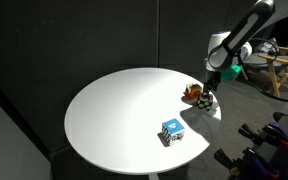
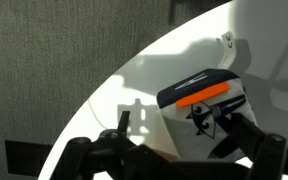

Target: Flip the block with a black and white image facing up and slide it to the left

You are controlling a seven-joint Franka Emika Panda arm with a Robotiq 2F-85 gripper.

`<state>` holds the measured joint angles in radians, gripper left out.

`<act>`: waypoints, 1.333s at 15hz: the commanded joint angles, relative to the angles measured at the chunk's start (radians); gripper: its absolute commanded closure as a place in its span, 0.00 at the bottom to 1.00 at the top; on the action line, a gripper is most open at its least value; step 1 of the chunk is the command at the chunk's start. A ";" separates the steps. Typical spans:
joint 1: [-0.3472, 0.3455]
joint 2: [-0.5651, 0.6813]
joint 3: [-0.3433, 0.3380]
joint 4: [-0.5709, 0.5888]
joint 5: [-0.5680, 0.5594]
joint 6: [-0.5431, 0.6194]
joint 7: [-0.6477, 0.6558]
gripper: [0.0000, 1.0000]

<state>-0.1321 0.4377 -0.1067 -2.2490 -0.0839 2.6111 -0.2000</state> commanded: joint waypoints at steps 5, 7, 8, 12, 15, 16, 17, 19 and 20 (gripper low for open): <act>0.006 0.023 -0.006 0.024 -0.028 0.005 0.018 0.00; 0.009 0.023 -0.008 0.022 -0.032 0.013 0.022 0.00; 0.009 0.023 -0.008 0.021 -0.034 0.015 0.022 0.00; 0.013 0.026 -0.011 0.020 -0.040 0.020 0.027 0.00; 0.020 0.029 -0.018 0.018 -0.053 0.026 0.036 0.00; 0.022 0.030 -0.019 0.018 -0.059 0.027 0.039 0.00; 0.025 0.030 -0.020 0.017 -0.065 0.029 0.043 0.00; 0.033 0.029 -0.024 0.013 -0.078 0.032 0.052 0.00; 0.037 0.027 -0.025 0.010 -0.086 0.034 0.057 0.00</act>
<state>-0.1151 0.4540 -0.1146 -2.2419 -0.1295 2.6210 -0.1815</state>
